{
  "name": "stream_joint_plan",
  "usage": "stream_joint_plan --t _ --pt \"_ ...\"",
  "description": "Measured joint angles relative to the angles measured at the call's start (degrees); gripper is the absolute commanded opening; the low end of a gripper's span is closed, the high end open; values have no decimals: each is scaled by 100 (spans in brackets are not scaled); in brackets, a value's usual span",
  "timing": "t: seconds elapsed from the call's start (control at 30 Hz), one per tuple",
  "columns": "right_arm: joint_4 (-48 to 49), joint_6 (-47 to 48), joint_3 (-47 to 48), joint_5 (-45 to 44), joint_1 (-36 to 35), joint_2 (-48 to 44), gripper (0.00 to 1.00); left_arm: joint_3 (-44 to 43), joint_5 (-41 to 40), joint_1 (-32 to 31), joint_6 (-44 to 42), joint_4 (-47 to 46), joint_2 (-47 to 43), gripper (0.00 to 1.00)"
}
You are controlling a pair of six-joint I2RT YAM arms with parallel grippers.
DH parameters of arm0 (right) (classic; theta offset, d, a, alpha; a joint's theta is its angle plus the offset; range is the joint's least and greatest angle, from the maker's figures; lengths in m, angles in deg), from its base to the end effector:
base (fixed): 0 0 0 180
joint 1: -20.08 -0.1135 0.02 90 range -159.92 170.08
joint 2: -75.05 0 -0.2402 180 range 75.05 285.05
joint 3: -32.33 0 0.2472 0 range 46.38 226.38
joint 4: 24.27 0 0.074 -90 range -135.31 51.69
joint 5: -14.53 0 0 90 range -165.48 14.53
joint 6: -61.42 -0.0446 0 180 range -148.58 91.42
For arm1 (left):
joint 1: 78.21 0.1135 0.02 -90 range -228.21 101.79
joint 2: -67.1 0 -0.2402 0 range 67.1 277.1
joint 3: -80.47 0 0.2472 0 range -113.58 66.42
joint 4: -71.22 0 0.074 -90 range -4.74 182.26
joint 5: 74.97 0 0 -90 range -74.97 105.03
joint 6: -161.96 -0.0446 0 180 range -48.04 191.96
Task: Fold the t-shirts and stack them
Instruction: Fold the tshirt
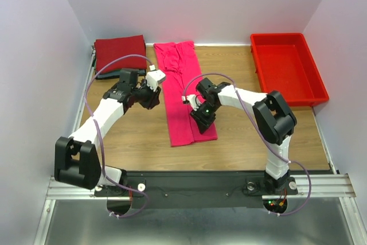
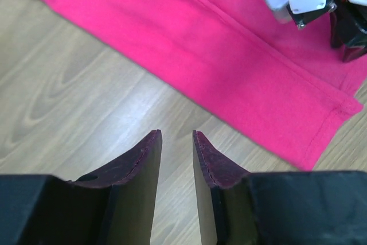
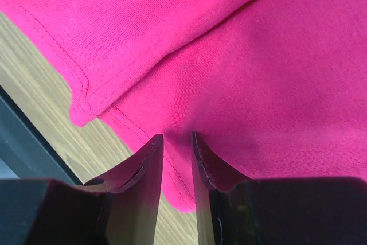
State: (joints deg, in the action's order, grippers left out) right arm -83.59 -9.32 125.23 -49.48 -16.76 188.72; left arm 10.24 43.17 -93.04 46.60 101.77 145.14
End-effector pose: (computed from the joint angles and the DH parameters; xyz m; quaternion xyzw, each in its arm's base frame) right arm 0.2822 0.2358 0.1334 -0.4736 0.8476 0.2343 0.0489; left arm 0.2885 -0.0981 0.2446 0.3994 0.7836 -0.1791 0.4408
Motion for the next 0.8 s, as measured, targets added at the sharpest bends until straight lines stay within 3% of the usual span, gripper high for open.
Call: stream_joint_plan --t 0.3,0.47,0.57,0.67,0.8 --pt "223 -455 -710 310 -472 -461 37 603 109 68 -621 201 -994 49" --pt "264 -365 -874 155 -603 -787 51 1062 315 -20 -1711 787 -1744 54" --pt "275 68 -1261 -55 -599 -1604 60 1329 452 -186 -2426 1143 -2304 61" --pt "319 710 -1740 -94 -584 -2645 65 1615 533 -723 -3147 1381 -2970 62" --pt "367 1567 -2223 -98 -597 -3427 65 1735 461 -1821 -3453 1486 -2970 61"
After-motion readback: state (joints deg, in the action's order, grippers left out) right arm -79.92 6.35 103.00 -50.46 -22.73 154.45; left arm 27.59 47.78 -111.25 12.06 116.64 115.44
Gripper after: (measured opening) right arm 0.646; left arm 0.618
